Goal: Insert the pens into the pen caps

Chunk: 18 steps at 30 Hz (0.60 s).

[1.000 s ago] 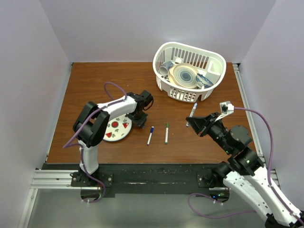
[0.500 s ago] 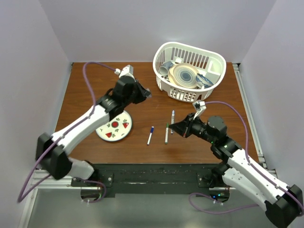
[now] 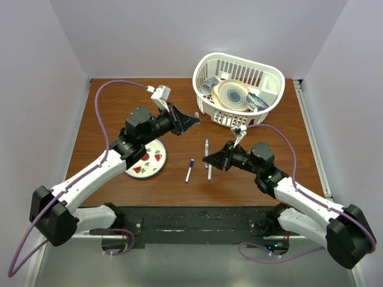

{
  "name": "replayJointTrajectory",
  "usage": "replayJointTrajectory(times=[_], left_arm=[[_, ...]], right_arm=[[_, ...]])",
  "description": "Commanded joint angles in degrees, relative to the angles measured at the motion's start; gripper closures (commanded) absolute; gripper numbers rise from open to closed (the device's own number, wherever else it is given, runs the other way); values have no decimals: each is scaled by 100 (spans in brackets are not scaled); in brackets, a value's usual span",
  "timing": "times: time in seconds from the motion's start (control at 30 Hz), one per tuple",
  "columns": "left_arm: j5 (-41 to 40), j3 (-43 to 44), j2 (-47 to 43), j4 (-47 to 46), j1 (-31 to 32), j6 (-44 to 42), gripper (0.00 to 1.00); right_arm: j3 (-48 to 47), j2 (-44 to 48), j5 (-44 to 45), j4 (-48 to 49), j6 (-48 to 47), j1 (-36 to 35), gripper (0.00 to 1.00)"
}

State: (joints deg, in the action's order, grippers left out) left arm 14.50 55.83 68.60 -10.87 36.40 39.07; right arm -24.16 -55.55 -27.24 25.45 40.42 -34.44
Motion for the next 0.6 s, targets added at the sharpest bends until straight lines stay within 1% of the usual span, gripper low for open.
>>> replayJointTrajectory(times=[0.0,0.23,0.33,0.57], left_arm=[[518,-169,-22,-802,-19,303,100],[826,-441,127,-1399,-19,961,100],[896,-477,241,-1514,-10,1059,100],[782,-530,259,-1470,-19,1033,100]], right_arm=[[-203,-17,-246,750,-34,-28,100],[-335,-96,-281,707,-263,-63,100],[-352,-131,-316,733,-263,-107,100],[-352,-97,-281,716,-237,-142,100]])
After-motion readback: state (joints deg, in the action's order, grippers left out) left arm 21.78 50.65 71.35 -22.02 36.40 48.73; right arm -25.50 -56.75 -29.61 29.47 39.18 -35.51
